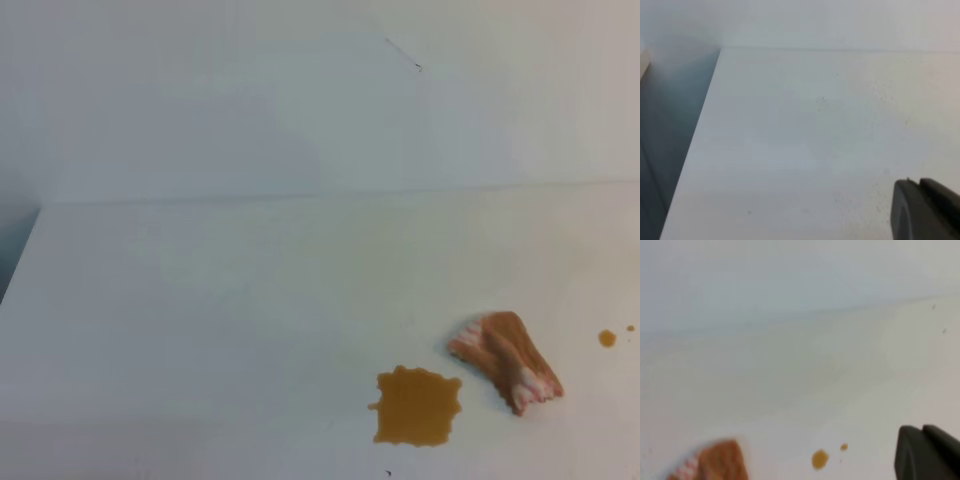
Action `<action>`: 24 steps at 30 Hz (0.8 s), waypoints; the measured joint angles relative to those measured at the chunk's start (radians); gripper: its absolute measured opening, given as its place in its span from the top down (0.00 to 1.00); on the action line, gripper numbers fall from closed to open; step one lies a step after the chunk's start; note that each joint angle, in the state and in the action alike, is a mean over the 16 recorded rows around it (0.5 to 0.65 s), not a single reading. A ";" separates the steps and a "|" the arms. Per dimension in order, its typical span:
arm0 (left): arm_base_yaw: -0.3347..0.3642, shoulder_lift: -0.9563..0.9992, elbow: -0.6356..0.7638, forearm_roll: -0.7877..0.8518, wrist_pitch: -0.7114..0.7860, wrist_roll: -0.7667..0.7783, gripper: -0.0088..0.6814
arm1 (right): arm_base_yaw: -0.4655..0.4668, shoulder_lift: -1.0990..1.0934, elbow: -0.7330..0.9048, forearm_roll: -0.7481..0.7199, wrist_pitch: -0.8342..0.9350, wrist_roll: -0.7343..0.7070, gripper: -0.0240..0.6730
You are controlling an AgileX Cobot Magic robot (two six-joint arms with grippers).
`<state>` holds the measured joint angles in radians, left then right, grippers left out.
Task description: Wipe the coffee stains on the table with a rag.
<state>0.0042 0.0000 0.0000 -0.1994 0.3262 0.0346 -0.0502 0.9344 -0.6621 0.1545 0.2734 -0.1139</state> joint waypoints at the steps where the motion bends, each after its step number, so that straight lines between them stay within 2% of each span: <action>1: 0.000 0.000 0.000 0.000 0.000 0.000 0.99 | 0.010 0.040 -0.014 0.017 0.014 -0.016 0.97; 8: 0.000 0.000 0.000 0.000 0.000 0.000 0.99 | 0.119 0.311 -0.125 0.097 0.126 -0.145 0.90; 16: 0.000 0.000 0.000 0.000 0.000 0.000 0.99 | 0.268 0.545 -0.208 0.139 0.162 -0.271 0.69; 24: 0.000 0.000 0.000 0.000 0.000 0.000 0.99 | 0.330 0.705 -0.228 0.152 0.127 -0.323 0.53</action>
<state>0.0042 0.0000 0.0000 -0.1994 0.3262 0.0346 0.2795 1.6396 -0.8900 0.3061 0.4008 -0.4371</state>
